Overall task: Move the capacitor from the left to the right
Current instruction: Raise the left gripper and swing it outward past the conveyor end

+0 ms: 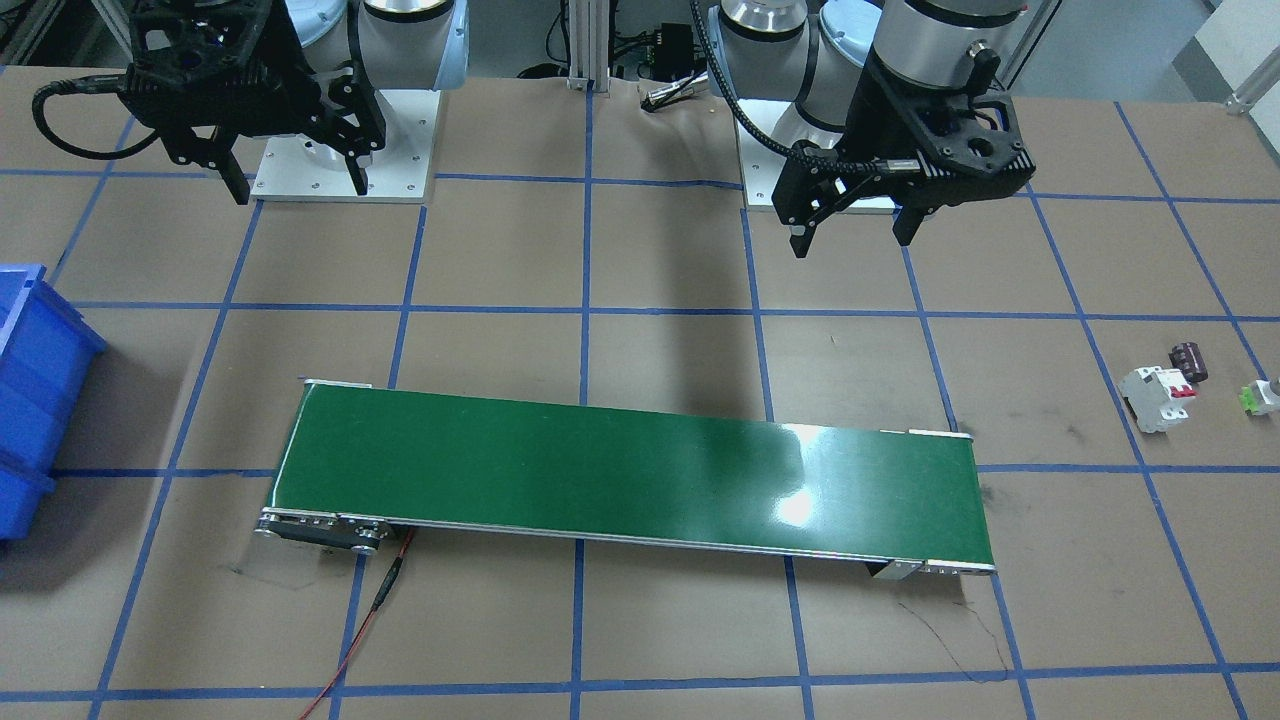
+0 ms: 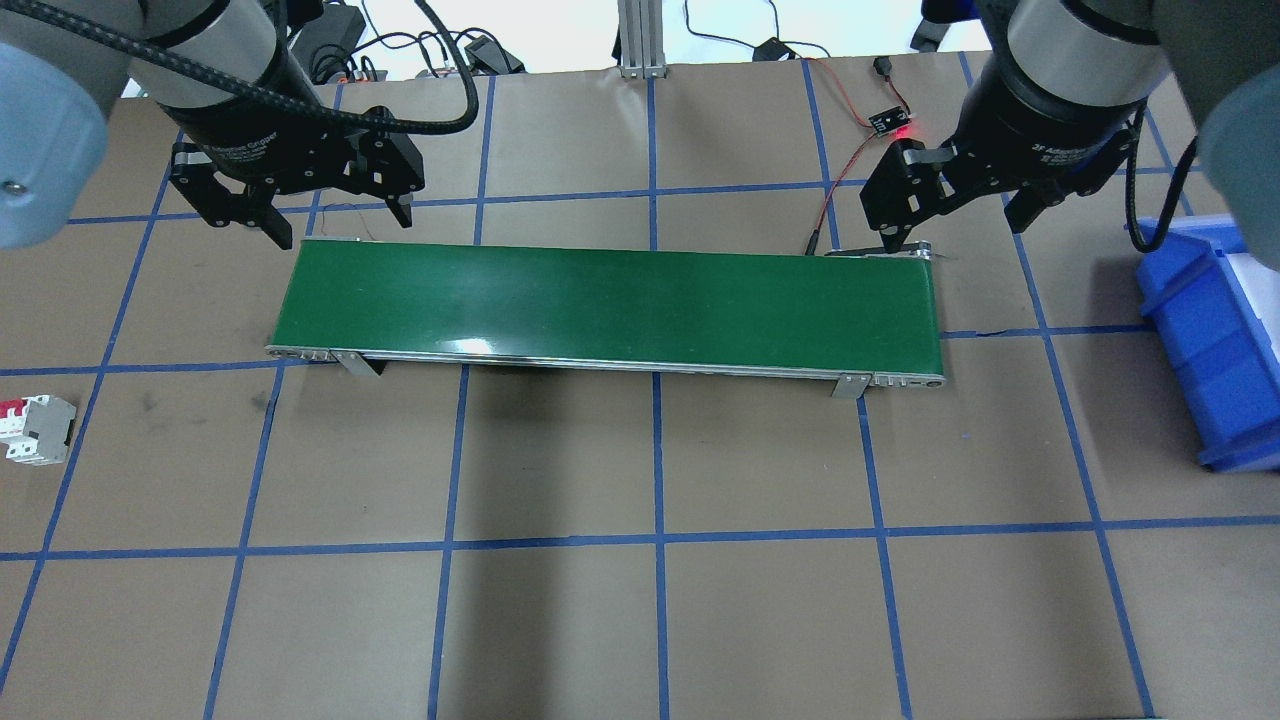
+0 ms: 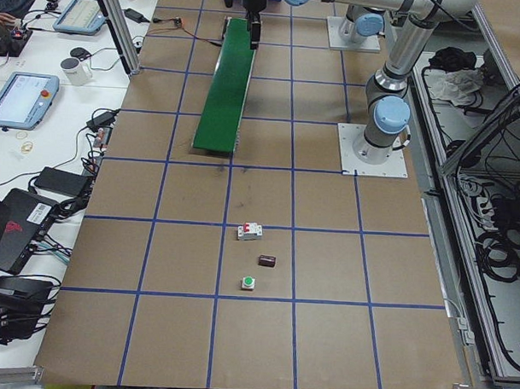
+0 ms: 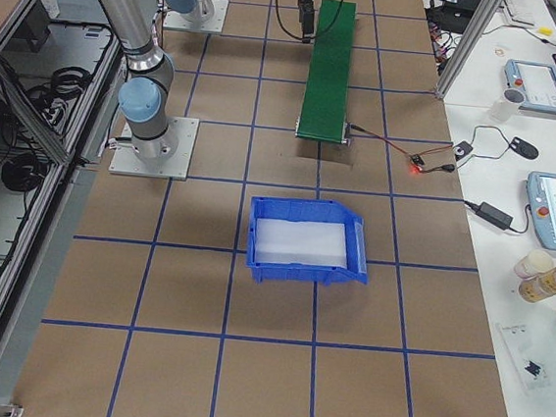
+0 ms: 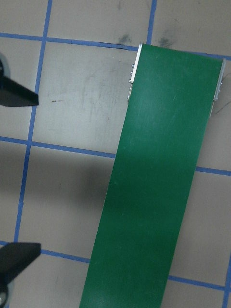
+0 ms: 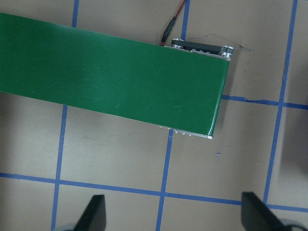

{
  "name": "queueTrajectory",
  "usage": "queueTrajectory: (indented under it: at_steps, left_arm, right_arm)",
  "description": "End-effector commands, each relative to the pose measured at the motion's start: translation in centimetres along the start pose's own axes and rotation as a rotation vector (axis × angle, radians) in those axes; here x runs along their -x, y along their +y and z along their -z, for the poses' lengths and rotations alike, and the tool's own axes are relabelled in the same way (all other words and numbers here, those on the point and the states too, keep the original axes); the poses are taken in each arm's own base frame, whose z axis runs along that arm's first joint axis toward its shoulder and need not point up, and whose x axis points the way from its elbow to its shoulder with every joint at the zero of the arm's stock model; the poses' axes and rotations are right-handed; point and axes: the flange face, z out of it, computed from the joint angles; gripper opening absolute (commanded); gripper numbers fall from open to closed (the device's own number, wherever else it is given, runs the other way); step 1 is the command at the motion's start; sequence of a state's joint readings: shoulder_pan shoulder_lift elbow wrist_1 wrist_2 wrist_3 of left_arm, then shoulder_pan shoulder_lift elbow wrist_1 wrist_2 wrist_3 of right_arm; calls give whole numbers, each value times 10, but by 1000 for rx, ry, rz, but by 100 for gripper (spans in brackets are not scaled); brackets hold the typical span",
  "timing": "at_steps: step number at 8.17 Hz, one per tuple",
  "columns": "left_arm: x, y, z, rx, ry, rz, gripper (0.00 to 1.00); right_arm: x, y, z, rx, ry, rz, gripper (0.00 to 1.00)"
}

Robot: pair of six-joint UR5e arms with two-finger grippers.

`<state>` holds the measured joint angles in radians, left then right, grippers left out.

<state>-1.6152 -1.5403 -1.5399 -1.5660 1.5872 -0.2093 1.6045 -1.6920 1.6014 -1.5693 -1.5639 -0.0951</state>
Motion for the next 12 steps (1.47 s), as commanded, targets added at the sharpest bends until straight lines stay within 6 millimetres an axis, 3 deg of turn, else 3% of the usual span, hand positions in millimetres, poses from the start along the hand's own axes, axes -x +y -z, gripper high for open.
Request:
queueTrajectory:
  at_steps: [1, 3, 6, 8, 9, 10, 12]
  left_arm:
    - [1, 5, 5, -16, 3, -2, 100]
    - [0, 2, 1, -9, 6, -2, 100]
    - [3, 21, 33, -82, 26, -10, 100]
    - [3, 15, 28, -74, 26, -9, 100]
    - [-4, 12, 14, -43, 64, 8, 100]
    - [-21, -8, 11, -64, 207, 14, 100]
    - [-19, -13, 17, -127, 200, -18, 100]
  right_arm:
    - [0, 0, 0, 0, -2, 0, 100]
    - [0, 0, 0, 0, -4, 0, 100]
    - [0, 0, 1, -2, -2, 0, 100]
    - [0, 0, 1, -2, -2, 0, 100]
    - [0, 0, 1, -2, -5, -2, 100]
    - [0, 0, 1, -2, -4, -2, 100]
    - [0, 0, 1, -2, -5, -2, 100]
